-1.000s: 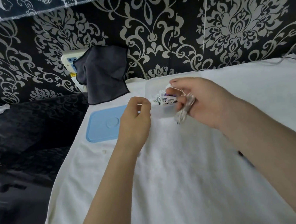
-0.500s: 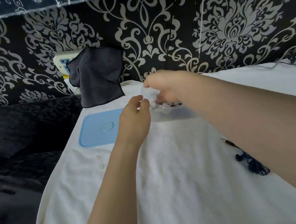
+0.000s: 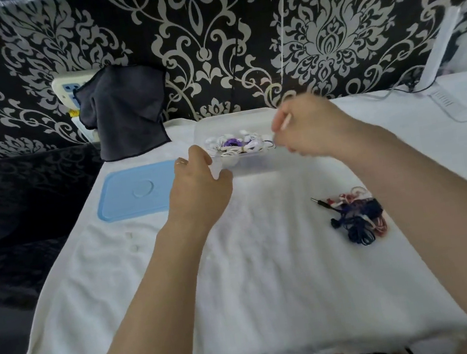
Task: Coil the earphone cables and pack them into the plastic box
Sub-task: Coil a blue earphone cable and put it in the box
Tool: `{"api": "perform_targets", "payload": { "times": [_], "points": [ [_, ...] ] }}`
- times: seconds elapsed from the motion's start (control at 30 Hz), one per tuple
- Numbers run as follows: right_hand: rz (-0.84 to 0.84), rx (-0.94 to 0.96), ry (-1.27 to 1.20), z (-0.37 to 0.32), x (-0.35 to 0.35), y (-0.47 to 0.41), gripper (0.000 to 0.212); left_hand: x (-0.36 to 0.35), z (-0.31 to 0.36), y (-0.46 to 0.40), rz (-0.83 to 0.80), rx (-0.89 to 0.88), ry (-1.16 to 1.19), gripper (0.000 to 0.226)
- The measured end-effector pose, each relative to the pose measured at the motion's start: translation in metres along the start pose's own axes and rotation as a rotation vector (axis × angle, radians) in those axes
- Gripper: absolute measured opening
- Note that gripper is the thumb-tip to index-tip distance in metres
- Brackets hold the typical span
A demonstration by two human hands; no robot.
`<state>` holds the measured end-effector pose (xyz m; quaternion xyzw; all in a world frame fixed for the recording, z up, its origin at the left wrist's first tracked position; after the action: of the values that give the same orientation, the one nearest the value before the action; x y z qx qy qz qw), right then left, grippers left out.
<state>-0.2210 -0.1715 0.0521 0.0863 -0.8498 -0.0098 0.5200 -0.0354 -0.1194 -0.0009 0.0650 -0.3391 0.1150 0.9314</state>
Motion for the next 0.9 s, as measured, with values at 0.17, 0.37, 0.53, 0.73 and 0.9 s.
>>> {"api": "perform_targets", "payload": {
  "times": [0.17,0.37,0.53,0.73,0.9],
  "points": [
    [-0.198,-0.167,0.376,0.064,-0.033,0.051,0.028,-0.029,0.008,0.028,-0.24,-0.047,-0.108,0.023],
    [-0.16,-0.207,0.309,0.102,-0.036,0.059,0.037,-0.048,0.008,0.055,-0.397,-0.051,-0.239,0.029],
    [-0.198,-0.172,0.341,0.111,-0.045,0.062,0.027,-0.055,0.006,0.069,-0.484,-0.043,-0.324,0.033],
    [-0.082,-0.15,0.244,0.105,-0.037,0.062,0.02,-0.046,0.008,0.076,-0.488,-0.059,-0.361,0.037],
    [0.037,-0.083,0.127,0.09,-0.029,0.061,0.005,-0.036,0.01,0.076,-0.475,-0.051,-0.349,0.041]
  ]
}}
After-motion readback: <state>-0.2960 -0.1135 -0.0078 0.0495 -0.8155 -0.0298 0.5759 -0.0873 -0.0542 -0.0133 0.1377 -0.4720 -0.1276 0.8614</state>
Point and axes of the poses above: each hand's wrist, its own y-axis away from the middle knuckle, its own x-axis out of the back of the hand, z = x × y, the point moved 5 cm from there along -y, towards the middle knuckle, and after that the axes turned 9 degrees about y, right-handed, at the moved point
